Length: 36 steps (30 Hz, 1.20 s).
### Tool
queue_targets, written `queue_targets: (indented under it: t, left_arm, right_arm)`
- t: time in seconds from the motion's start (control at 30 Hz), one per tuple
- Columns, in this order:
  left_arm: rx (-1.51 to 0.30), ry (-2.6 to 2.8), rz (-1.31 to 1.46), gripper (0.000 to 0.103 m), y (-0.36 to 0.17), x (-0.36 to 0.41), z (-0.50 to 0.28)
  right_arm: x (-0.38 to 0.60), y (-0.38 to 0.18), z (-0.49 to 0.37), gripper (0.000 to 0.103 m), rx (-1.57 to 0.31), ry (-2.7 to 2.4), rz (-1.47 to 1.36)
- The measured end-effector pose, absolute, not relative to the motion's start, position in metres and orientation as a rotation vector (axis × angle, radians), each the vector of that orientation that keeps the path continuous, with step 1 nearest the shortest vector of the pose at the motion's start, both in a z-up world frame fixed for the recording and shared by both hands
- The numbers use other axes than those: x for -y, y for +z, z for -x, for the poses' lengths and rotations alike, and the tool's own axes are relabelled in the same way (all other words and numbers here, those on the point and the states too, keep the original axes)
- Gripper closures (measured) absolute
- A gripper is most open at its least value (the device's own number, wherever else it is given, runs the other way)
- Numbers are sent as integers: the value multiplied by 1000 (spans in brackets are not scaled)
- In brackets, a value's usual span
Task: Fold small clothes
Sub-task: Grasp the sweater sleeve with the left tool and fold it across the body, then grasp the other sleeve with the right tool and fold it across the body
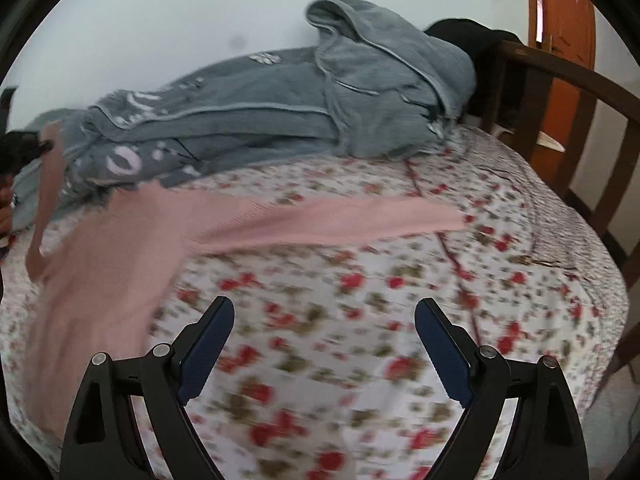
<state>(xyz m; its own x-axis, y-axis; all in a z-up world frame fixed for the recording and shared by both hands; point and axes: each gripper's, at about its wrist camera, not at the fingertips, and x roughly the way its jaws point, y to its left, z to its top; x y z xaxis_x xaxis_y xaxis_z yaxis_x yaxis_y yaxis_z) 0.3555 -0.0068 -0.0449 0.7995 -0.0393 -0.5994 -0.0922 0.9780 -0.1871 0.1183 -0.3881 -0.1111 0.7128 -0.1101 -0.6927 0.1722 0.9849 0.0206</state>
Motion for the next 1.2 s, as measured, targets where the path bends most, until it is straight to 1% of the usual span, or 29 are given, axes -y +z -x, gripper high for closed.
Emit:
queue_targets:
  t: [0.13, 0.27, 0.4, 0.43, 0.47, 0.5, 0.53, 0.57, 0.6, 0.73, 0.77, 0.93, 0.97, 1.0, 1.2]
  left_arm:
    - [-756, -57, 127, 93, -97, 80, -371]
    - [-881, -126, 53, 93, -157, 130, -364]
    - [-925, -159, -55, 92, -182, 156, -354]
    - [-946, -180, -56, 88, -184, 155, -353]
    - [-984, -223, -26, 72, -185, 152, -354]
    - [-1015, -247, 9, 61, -183, 149, -357]
    - [-1037, -253, 54, 37, -178, 141, -359]
    - [-1027, -241, 109, 27, -172, 129, -357]
    - [-1005, -235, 142, 27, -166, 120, -355]
    - [-951, -171, 162, 27, -139, 80, -348]
    - [-937, -150, 171, 25, -134, 69, -345]
    - [-882, 10, 137, 25, -122, 10, -331]
    - [-874, 42, 139, 25, -121, -3, -326]
    - [-866, 77, 141, 25, -121, -18, -321]
    - [-861, 216, 106, 25, -129, -77, -291]
  right_arm:
    - [411, -126, -116, 12, -799, -184, -95]
    - [432, -145, -120, 12, -832, -193, -146]
    - [446, -156, -134, 12, -842, -188, -192]
    - [448, -158, -139, 12, -839, -182, -199]
    - [450, -159, -144, 12, -835, -174, -208]
    - [452, -159, -151, 12, -831, -168, -215]
    - [454, -160, -156, 12, -825, -168, -220]
    - [457, -161, -162, 13, -819, -164, -230]
    - [460, -161, -169, 16, -815, -158, -245]
    - [468, -165, -194, 17, -808, -136, -311]
    - [472, -167, -201, 19, -806, -143, -328]
    - [490, -182, -226, 37, -816, -180, -374]
    - [494, -187, -233, 45, -840, -197, -377]
    - [497, -192, -241, 49, -868, -213, -382]
    - [518, -204, -268, 49, -885, -234, -480]
